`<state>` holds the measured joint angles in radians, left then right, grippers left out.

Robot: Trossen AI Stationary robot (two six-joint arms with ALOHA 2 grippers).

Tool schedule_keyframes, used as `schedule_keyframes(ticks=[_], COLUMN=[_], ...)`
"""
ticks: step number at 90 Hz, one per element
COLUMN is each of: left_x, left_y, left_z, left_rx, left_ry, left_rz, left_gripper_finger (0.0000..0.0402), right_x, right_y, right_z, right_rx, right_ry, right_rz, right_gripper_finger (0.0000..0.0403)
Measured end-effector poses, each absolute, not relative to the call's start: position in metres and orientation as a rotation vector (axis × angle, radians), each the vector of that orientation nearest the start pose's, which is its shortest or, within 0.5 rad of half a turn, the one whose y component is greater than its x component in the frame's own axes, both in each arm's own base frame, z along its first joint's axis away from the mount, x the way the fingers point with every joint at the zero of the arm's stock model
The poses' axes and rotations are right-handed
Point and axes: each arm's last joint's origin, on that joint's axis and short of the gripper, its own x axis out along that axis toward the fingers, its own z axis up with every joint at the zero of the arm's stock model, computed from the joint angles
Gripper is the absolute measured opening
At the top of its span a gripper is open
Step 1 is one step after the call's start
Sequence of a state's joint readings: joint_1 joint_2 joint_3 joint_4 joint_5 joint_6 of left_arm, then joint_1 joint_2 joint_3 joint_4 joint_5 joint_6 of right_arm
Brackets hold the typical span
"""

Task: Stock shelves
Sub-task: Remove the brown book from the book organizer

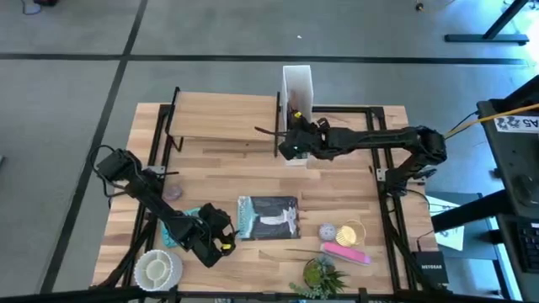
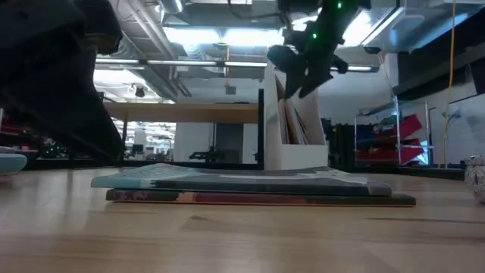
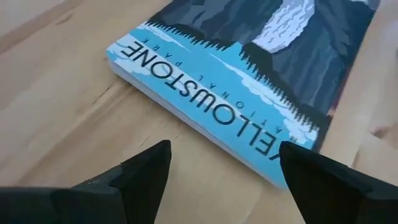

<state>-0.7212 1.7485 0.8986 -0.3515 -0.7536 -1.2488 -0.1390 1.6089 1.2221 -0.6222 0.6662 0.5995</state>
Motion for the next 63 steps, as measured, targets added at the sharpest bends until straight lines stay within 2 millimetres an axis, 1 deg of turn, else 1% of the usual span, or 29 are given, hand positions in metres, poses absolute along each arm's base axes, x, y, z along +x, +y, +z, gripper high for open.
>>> schedule_keyframes(ticks=[12, 18, 25, 34, 41, 44, 48, 57, 63], left_x=[0.243, 0.243, 0.243, 0.243, 0.243, 0.243, 0.243, 0.243, 0.243], left_y=[-0.187, -0.187, -0.187, -0.187, -0.187, -0.187, -0.187, -0.187, -0.187], left_z=[0.136, 0.136, 0.136, 0.136, 0.136, 0.136, 0.136, 0.136, 0.136], left_rx=[-0.362, -0.362, -0.362, -0.364, -0.365, -0.365, -0.365, -0.366, -0.367], left_ry=[0.688, 0.688, 0.688, 0.687, 0.687, 0.686, 0.687, 0.686, 0.686], left_rz=[0.53, 0.53, 0.53, 0.53, 0.531, 0.53, 0.53, 0.53, 0.532], left_gripper_finger=[0.0282, 0.0282, 0.0282, 0.0282, 0.0282, 0.0282, 0.0282, 0.0282, 0.0282], right_x=[0.321, 0.323, 0.322, 0.324, 0.326, 0.325, 0.326, 0.324, 0.324], right_y=[-0.07, -0.073, -0.074, -0.075, -0.075, -0.075, -0.072, -0.065, -0.059], right_z=[0.246, 0.242, 0.236, 0.23, 0.226, 0.226, 0.227, 0.231, 0.242], right_rx=[0.268, 0.269, 0.259, 0.242, 0.232, 0.227, 0.218, 0.188, 0.175], right_ry=[0.72, 0.698, 0.714, 0.721, 0.73, 0.73, 0.728, 0.707, 0.673], right_rz=[-1.009, -1.02, -1.031, -1.052, -1.061, -1.066, -1.067, -1.088, -1.081], right_gripper_finger=[0.0177, 0.0166, 0.0147, 0.0105, 0.0053, 0.0029, 0.0014, 0.0012, 0.0006])
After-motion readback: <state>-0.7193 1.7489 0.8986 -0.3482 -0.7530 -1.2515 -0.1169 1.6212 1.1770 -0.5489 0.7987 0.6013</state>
